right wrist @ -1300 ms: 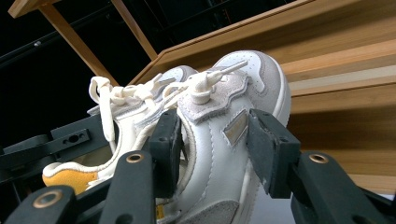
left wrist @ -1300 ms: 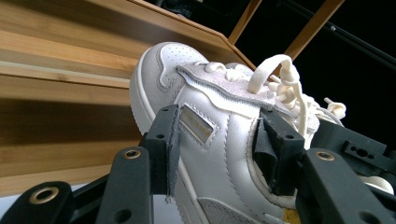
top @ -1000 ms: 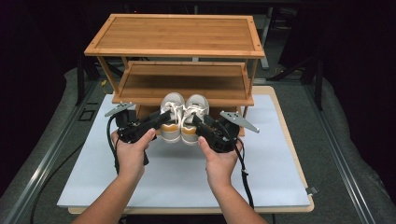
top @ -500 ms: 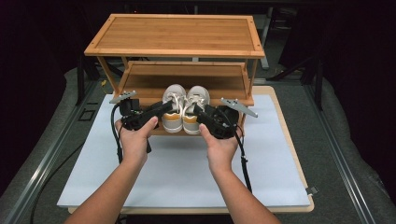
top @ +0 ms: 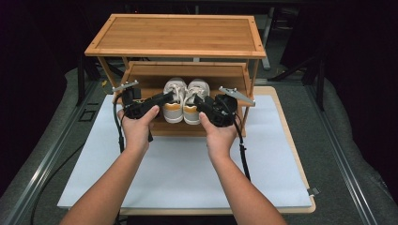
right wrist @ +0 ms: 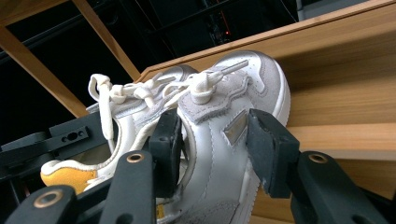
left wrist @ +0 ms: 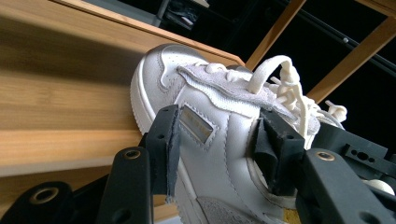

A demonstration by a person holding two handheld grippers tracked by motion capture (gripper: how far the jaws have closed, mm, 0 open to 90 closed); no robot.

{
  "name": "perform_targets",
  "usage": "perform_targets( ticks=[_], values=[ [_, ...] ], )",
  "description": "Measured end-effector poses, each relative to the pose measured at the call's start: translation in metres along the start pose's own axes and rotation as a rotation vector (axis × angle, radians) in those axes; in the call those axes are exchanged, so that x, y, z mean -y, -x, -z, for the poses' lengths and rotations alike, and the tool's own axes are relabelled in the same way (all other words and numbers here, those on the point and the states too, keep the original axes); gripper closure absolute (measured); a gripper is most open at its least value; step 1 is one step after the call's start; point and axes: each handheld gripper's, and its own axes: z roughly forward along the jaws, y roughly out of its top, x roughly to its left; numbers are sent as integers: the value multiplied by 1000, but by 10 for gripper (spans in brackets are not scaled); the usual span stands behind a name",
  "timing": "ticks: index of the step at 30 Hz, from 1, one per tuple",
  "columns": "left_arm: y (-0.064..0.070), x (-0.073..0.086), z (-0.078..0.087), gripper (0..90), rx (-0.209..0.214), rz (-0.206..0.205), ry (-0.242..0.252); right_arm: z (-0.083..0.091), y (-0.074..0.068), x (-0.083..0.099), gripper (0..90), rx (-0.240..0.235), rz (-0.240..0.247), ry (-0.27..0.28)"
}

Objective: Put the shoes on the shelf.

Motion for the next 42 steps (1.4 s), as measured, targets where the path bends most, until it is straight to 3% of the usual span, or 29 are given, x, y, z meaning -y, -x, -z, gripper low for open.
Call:
perform_targets(
  ticks=[2,4,6,7,13,17,19,23,24,25,32,37,42],
  values=[
    [-1,-2,-3,537,-3,-3,-3,-2,1,-2,560,15,1,-21],
    [-2,-4,-6,538,2,2,-8,-6,3,-4,560,0,-2,-5],
    [-4,-5,-10,538,6,10,-13,-6,5,-8,560,10,8,-39],
    [-4,-5,-12,537,5,13,-16,-9,6,-8,560,4,6,-19],
    [-7,-8,-21,538,3,23,-28,-16,12,-14,562,20,10,-33],
    [-7,-14,-26,537,-6,14,-38,-20,16,-15,563,13,-13,-36],
    [-8,-15,-28,536,-4,20,-46,-21,17,-17,563,30,-14,-51],
    [-12,-17,-31,535,0,35,-53,-27,19,-20,563,14,-20,-46],
    [-13,-17,-32,534,4,42,-55,-27,20,-21,563,31,-18,-65],
    [-14,-18,-32,531,11,52,-54,-29,21,-20,563,10,-27,-52],
    [-17,-21,-35,516,16,61,-65,-34,25,-22,564,13,-63,-60],
    [-15,-24,-37,502,0,58,-77,-36,23,-25,556,24,-33,-63],
    [-15,-25,-38,468,7,61,-82,-36,23,-25,539,31,-36,-64]
  ],
)
